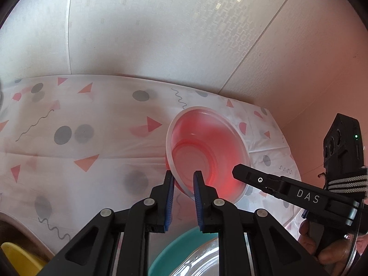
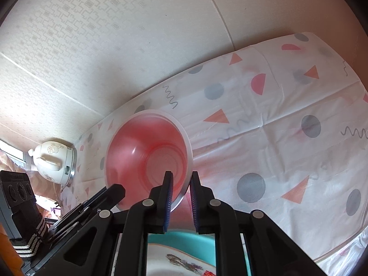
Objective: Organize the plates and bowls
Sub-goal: 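Lift the red bowl with the left gripper and carry it toward the steel bowl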
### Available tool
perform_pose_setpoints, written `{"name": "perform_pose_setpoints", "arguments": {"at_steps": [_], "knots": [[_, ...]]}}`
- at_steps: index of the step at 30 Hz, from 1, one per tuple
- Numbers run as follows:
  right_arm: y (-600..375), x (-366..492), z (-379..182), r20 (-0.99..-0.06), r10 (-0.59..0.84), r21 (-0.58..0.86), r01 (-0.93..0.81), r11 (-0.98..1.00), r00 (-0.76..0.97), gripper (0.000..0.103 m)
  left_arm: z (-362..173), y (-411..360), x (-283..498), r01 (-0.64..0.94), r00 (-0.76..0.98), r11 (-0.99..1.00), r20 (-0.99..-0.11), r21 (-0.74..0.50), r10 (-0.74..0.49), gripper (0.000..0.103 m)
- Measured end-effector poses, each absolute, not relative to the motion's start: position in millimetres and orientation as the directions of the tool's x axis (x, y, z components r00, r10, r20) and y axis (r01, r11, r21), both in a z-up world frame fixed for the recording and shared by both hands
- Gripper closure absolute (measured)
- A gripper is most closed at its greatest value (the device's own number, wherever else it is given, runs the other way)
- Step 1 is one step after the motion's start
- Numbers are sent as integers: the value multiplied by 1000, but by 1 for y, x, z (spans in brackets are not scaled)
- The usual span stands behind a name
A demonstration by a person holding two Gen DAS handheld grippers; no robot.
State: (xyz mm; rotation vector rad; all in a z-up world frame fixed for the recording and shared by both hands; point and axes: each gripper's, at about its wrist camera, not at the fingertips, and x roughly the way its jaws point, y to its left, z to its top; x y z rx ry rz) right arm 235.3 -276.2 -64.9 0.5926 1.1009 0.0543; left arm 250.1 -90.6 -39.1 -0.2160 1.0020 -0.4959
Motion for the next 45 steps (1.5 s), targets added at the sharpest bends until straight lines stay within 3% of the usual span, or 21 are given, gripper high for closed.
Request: {"name": "perform_pose_setpoints", "arguments": {"at_steps": [45], "knots": [[-194,195,-35,-737,460,553,50,832,495,89,3,-1,147,241,600,906,-681,-347,-420,86]]}}
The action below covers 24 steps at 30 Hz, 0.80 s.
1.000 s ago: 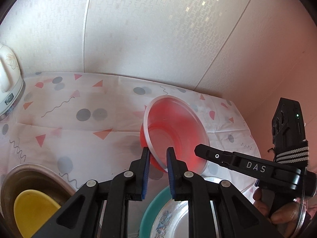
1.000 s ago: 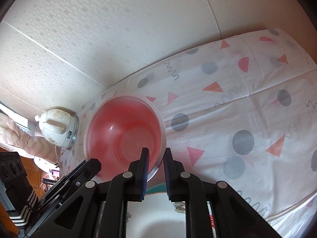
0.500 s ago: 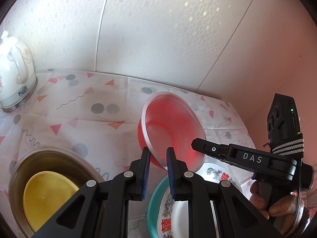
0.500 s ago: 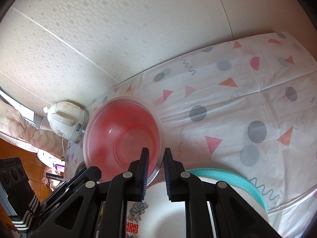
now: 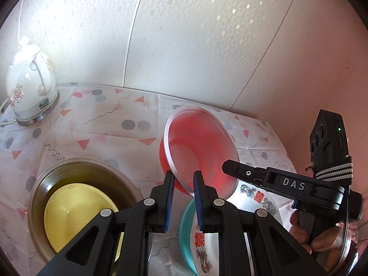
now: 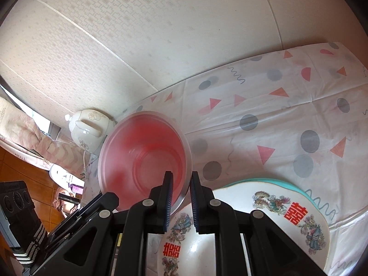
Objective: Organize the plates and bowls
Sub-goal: 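Lift the red bowl with the left gripper and carry it toward the steel bowl, then lower the red bowl into the yellow bowl with the left gripper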
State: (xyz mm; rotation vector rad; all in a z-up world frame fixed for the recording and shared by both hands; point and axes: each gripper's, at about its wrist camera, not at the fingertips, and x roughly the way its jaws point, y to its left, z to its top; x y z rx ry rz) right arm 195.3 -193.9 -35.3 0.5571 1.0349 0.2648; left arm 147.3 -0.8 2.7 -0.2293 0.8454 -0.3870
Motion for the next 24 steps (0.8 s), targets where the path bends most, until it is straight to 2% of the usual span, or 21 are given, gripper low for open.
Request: {"name": "perform_pose_setpoints", "arguments": {"at_steps": [13,24], "knots": [[-183,161,-34,-663,556,622,-44,782,501,89,9,12,99,205,637,941,-693,-270,-338,86],[-182,150,-31,-636,595,640,-96,763,492,89,0,18,85,190,627,942,-705,-275,-332,86]]}}
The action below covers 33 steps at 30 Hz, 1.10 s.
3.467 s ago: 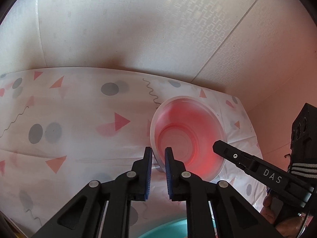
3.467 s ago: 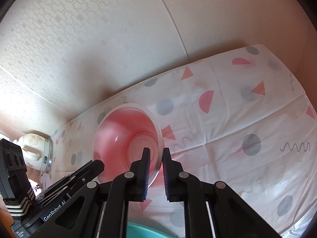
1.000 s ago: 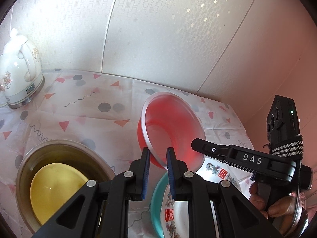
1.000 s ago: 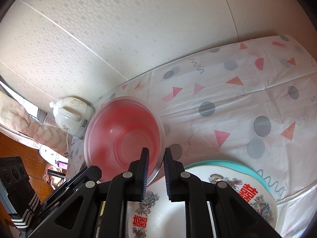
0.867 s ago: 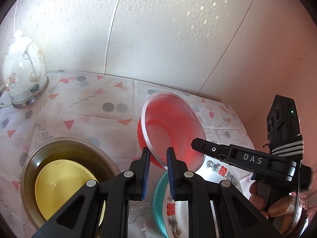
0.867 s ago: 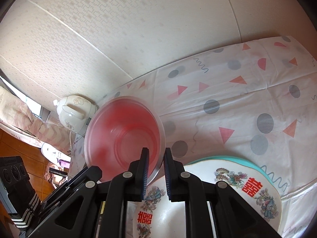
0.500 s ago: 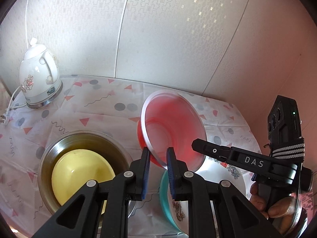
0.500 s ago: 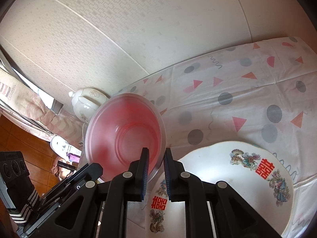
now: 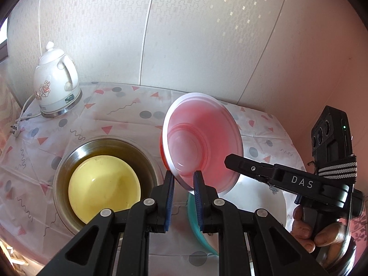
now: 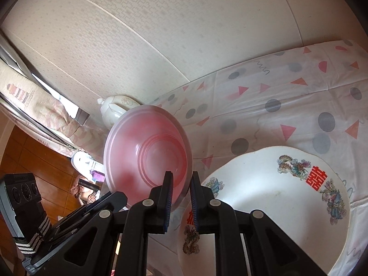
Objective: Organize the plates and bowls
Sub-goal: 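Lower the red bowl into the yellow bowl with the left gripper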
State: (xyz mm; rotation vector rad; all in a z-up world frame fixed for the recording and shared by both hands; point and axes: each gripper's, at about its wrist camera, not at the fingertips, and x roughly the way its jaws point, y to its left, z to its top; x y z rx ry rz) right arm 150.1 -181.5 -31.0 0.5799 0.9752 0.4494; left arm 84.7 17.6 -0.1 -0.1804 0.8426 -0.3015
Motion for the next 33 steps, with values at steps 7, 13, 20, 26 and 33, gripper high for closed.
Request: {"name": "perform_pose_setpoints", "arguments": {"at_steps": [7,13,20,26,33], "knots": [[-169,155,-29,-629,634,650,-143,746,450,89,-3,32,81,143,629,945,-710,-295,-317,86],[-145,168,-20,-621,677,661,-201,723,396,89,7,51,72,56,658,950,-704,-306,-266,86],[-97,174,-4,-625,717,654,-295,697,308,89,20,92,55,-72,700,931,-683,-357,-207,86],[-68,165,-15,-649,718,649,-310,695,251,89,7,116,44,-122,694,920,-695,-372,-189,86],[-47,152,-41,-696,679,632,-251,733,234,89,-21,136,45,-106,653,920,-724,-378,-222,86]]}}
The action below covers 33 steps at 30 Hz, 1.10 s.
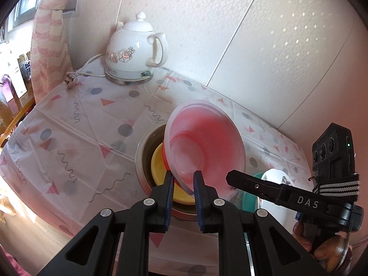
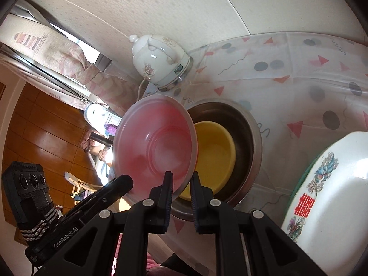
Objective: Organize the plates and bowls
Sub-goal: 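Lower the red bowl into the yellow bowl with the left gripper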
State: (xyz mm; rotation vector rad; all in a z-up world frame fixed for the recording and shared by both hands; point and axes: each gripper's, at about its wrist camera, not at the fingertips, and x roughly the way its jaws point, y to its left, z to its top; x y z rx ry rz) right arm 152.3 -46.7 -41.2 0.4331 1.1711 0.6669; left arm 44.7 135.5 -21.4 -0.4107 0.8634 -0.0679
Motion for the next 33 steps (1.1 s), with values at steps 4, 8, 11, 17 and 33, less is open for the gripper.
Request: {"name": "perform_pose_setpoints", "arguments": {"at_steps": [4,8,11,17,33], "knots": [[-39,146,-48,-730,640,598,-232,768,238,89,-37,145,49,-93,626,905,-732,-415,-271,86],[-36,143,-50,-761,601,561,-215,799,245,88,-46,148,53,-75,613,895,-728,-439,-306,86],[-33,142,-51,-783,571,535,-203,820,246,86,-54,149,59,-67,589,888,-736,-455,-333,86],[-29,145,-56,-813,530,499,-179,848,241,86,-64,153,68,-58,567,876,-738,-478,-365,86],[-29,152,-61,-863,437,421,-117,899,254,86,-77,152,94,-11,500,879,-764,-476,-407,86]]}}
